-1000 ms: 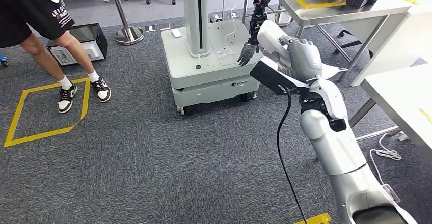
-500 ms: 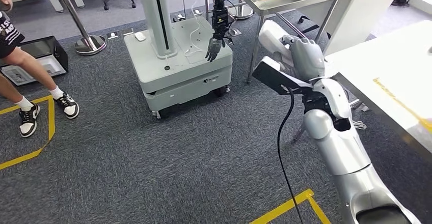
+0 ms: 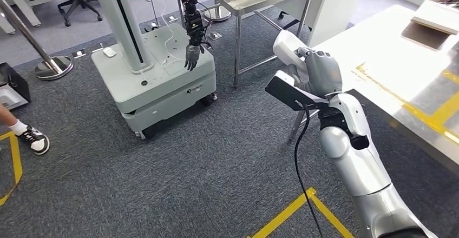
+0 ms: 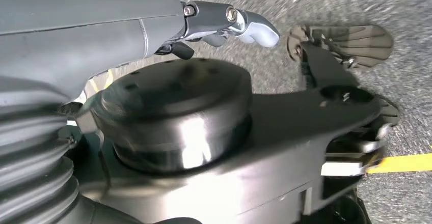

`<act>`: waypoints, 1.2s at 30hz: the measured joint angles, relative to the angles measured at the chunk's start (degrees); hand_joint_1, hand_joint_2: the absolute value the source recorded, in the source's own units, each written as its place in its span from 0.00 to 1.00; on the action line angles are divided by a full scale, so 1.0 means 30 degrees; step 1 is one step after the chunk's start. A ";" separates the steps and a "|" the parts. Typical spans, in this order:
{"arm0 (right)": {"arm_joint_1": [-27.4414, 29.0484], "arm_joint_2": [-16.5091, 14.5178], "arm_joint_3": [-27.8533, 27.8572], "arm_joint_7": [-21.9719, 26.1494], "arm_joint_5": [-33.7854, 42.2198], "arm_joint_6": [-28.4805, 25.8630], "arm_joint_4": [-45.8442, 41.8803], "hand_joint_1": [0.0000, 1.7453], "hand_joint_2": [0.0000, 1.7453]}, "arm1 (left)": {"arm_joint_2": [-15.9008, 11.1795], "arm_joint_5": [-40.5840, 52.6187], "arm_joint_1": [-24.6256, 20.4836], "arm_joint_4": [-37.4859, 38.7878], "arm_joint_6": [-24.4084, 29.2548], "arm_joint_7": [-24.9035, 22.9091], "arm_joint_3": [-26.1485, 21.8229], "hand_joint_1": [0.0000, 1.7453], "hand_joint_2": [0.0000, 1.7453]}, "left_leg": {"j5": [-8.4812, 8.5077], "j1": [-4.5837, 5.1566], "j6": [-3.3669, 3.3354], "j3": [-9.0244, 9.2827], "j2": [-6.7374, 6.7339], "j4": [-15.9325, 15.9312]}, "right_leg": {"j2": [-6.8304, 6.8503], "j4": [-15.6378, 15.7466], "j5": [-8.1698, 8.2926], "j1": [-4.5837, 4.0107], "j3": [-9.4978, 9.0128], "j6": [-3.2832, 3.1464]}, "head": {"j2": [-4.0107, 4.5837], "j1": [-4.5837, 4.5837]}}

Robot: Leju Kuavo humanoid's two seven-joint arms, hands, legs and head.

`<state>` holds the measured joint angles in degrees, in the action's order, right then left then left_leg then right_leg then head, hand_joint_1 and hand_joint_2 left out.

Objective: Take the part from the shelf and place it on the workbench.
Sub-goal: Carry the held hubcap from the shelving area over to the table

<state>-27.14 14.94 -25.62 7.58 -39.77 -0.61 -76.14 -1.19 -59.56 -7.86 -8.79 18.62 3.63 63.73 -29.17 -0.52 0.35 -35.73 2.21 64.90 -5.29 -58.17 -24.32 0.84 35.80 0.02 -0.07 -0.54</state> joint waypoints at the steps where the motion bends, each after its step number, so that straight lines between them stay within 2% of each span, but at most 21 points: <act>1: -0.0355 0.0002 -0.0007 0.0055 0.0171 0.0181 0.0082 1.00 1.00 | 0.0000 0.0000 -0.0015 0.0004 0.0000 -0.0015 0.0000 0.00 1.00 | 0.0238 -0.0002 -0.0050 0.0333 0.0340 -0.0769 | -0.0337 -0.0056 0.0034 0.0060 0.0121 0.0182 | 0.0000 0.0009; 3: -0.1225 0.0018 -0.0029 0.0157 0.0583 0.0501 0.0423 1.00 1.00 | 0.0004 0.0009 -0.0075 0.0007 0.0000 -0.0053 0.0000 0.00 1.00 | 0.0427 -0.0008 -0.0247 0.0703 0.0591 -0.1638 | -0.1012 -0.0106 0.0154 0.0186 0.0394 0.0604 | 0.0000 0.0029; 4: -0.1597 0.0026 -0.0038 0.0171 0.0708 0.0513 0.0621 1.00 1.00 | 0.0002 0.0025 -0.0118 0.0008 0.0000 -0.0066 0.0000 0.00 1.00 | 0.0495 0.0013 -0.0392 0.0720 0.0306 -0.1710 | -0.0816 -0.0212 0.0116 0.0186 0.0503 0.0726 | 0.0000 0.0036; 5: -0.1911 0.0024 -0.0044 0.0128 0.0765 0.0461 0.0796 1.00 1.00 | 0.0002 0.0047 -0.0161 0.0008 0.0000 -0.0066 0.0000 0.00 1.00 | 0.0562 0.0002 -0.0519 0.0743 0.0066 -0.1785 | -0.0319 -0.0615 -0.0132 0.0131 0.0720 0.0792 | 0.0000 0.0053; 7: -0.2574 -0.0027 -0.0047 -0.0020 0.0799 0.0227 0.1062 1.00 1.00 | 0.0006 0.0097 -0.0207 0.0011 0.0000 -0.0053 0.0000 0.00 1.00 | 0.0612 0.0044 -0.0693 0.0745 -0.0422 -0.1861 | 0.1025 -0.2648 -0.1205 0.0002 0.1674 0.0853 | 0.0000 0.0087; 9: -0.3186 -0.0095 -0.0035 -0.0213 0.0799 -0.0012 0.1353 1.00 1.00 | 0.0007 0.0153 -0.0196 0.0022 0.0000 -0.0055 0.0000 0.00 1.00 | 0.0581 0.0106 -0.0768 0.0733 -0.0951 -0.1855 | 0.1535 -0.5088 -0.2156 -0.0006 0.2825 0.0907 | 0.0000 0.0097; 10: -0.3473 -0.0122 -0.0013 -0.0322 0.0801 -0.0077 0.1513 1.00 1.00 | 0.0004 0.0178 -0.0203 0.0027 0.0000 -0.0060 0.0000 0.00 1.00 | 0.0558 0.0117 -0.0786 0.0740 -0.1222 -0.1848 | 0.1603 -0.5578 -0.2180 -0.0004 0.3046 0.0915 | 0.0000 0.0098; 11: -0.3808 -0.0151 0.0022 -0.0439 0.0812 -0.0088 0.1685 1.00 1.00 | 0.0009 0.0200 -0.0234 0.0029 0.0000 -0.0071 0.0000 0.00 1.00 | 0.0530 0.0120 -0.0786 0.0753 -0.1487 -0.1838 | 0.1670 -0.5251 -0.1844 -0.0006 0.2856 0.0906 | 0.0000 0.0098; 14: -0.5153 -0.0239 0.0162 -0.0670 0.0910 0.0058 0.2215 1.00 1.00 | 0.0038 0.0208 -0.0437 0.0022 0.0000 -0.0190 0.0002 0.00 1.00 | 0.0395 0.0182 -0.0645 0.0838 -0.2175 -0.1797 | 0.2558 -0.1373 -0.0219 -0.0137 0.0771 0.0706 | 0.0000 0.0097; 16: -0.6053 -0.0335 0.0257 -0.0636 0.0989 0.0171 0.2720 1.00 1.00 | 0.0036 0.0169 -0.0552 0.0022 0.0000 -0.0297 0.0005 0.00 1.00 | 0.0297 0.0253 -0.0451 0.0921 -0.2527 -0.1803 | 0.2914 -0.0089 0.0054 -0.0302 0.0128 0.0442 | 0.0000 0.0093; 18: -0.6666 -0.0414 0.0349 -0.0472 0.1058 0.0269 0.3310 1.00 1.00 | 0.0033 0.0100 -0.0628 0.0024 0.0002 -0.0366 0.0007 0.00 1.00 | 0.0215 0.0267 -0.0237 0.1055 -0.2865 -0.1851 | 0.2483 -0.0024 0.0067 -0.0331 0.0141 0.0197 | 0.0000 0.0089; 20: -0.7039 -0.0487 0.0421 -0.0295 0.1107 0.0289 0.3784 1.00 1.00 | 0.0016 0.0053 -0.0673 0.0029 0.0004 -0.0368 0.0007 0.00 1.00 | -0.0074 0.0212 -0.0020 0.0972 -0.2345 -0.1494 | 0.2106 0.0100 0.0137 -0.0201 0.0051 -0.0015 | 0.0000 0.0084; 23: -0.7299 -0.0774 0.0464 -0.0147 0.1134 0.0109 0.4317 1.00 1.00 | -0.0002 -0.0046 -0.0629 0.0037 0.0000 -0.0357 0.0007 0.00 1.00 | -0.1555 0.0108 0.0188 -0.0533 -0.0944 0.1564 | 0.1563 0.0164 0.0163 -0.0071 -0.0027 -0.0249 | 0.0000 0.0076; 25: -0.7195 -0.1000 0.0459 -0.0105 0.1134 0.0003 0.4544 1.00 1.00 | -0.0004 -0.0137 -0.0543 0.0044 0.0002 -0.0405 0.0007 0.00 1.00 | -0.2010 0.0089 0.0256 -0.1612 -0.0816 0.3466 | 0.1061 0.0131 0.0143 -0.0070 -0.0028 -0.0275 | 0.0000 0.0076; 26: -0.7132 -0.1071 0.0457 -0.0111 0.1133 -0.0011 0.4611 1.00 1.00 | -0.0004 -0.0176 -0.0517 0.0046 0.0002 -0.0448 0.0007 0.00 1.00 | -0.1672 0.0075 0.0264 -0.1700 -0.0798 0.3409 | 0.0790 0.0099 0.0132 -0.0061 -0.0030 -0.0258 | 0.0000 0.0076; 27: -0.7090 -0.1120 0.0457 -0.0126 0.1120 -0.0020 0.4650 1.00 1.00 | -0.0007 -0.0213 -0.0504 0.0046 0.0002 -0.0490 0.0007 0.00 1.00 | -0.1005 0.0046 0.0261 -0.1418 -0.0715 0.2580 | 0.0527 0.0049 0.0109 -0.0039 -0.0033 -0.0219 | 0.0000 0.0076; 29: -0.7080 -0.1187 0.0459 -0.0193 0.1071 -0.0035 0.4677 1.00 1.00 | -0.0024 -0.0271 -0.0484 0.0049 0.0000 -0.0579 0.0007 0.00 1.00 | 0.0297 -0.0091 0.0280 -0.0336 0.0131 -0.0036 | 0.0026 -0.0128 0.0016 0.0014 0.0030 -0.0042 | 0.0000 0.0075; 31: -0.7092 -0.1259 0.0461 -0.0282 0.1027 -0.0035 0.4714 1.00 1.00 | -0.0035 -0.0301 -0.0450 0.0053 0.0000 -0.0605 0.0004 0.00 1.00 | 0.0694 -0.0179 0.0231 0.0304 0.0876 -0.1422 | -0.0440 -0.0270 0.0001 0.0062 0.0211 0.0232 | 0.0000 0.0073; 32: -0.7079 -0.1288 0.0461 -0.0308 0.1018 -0.0031 0.4745 1.00 1.00 | -0.0036 -0.0315 -0.0439 0.0057 0.0000 -0.0609 0.0004 0.00 1.00 | 0.0626 -0.0152 0.0153 0.0362 0.0911 -0.1456 | -0.0677 -0.0253 0.0057 0.0093 0.0296 0.0381 | 0.0000 0.0071; 34: -0.7033 -0.1299 0.0479 -0.0328 0.1020 -0.0019 0.4803 1.00 1.00 | -0.0046 -0.0339 -0.0461 0.0062 0.0000 -0.0610 0.0005 0.00 1.00 | 0.0720 -0.0111 -0.0136 0.0414 0.0414 -0.1549 | -0.0891 -0.0178 0.0148 0.0162 0.0371 0.0644 | 0.0000 0.0069; 36: -0.7063 -0.1289 0.0517 -0.0330 0.1021 -0.0015 0.4834 1.00 1.00 | -0.0053 -0.0341 -0.0497 0.0060 0.0000 -0.0618 0.0004 0.00 1.00 | 0.0809 -0.0128 -0.0421 0.0480 -0.0073 -0.1697 | 0.0060 -0.0949 -0.0310 0.0083 0.0771 0.0820 | 0.0000 0.0098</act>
<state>-48.33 11.07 -24.07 6.59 -36.71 -0.66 -61.64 -1.34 -60.58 -9.34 -8.61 18.62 1.78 63.75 -26.74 -0.90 -0.92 -34.29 1.99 59.81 -5.11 -61.02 -25.25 1.09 38.11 2.48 -0.07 -0.24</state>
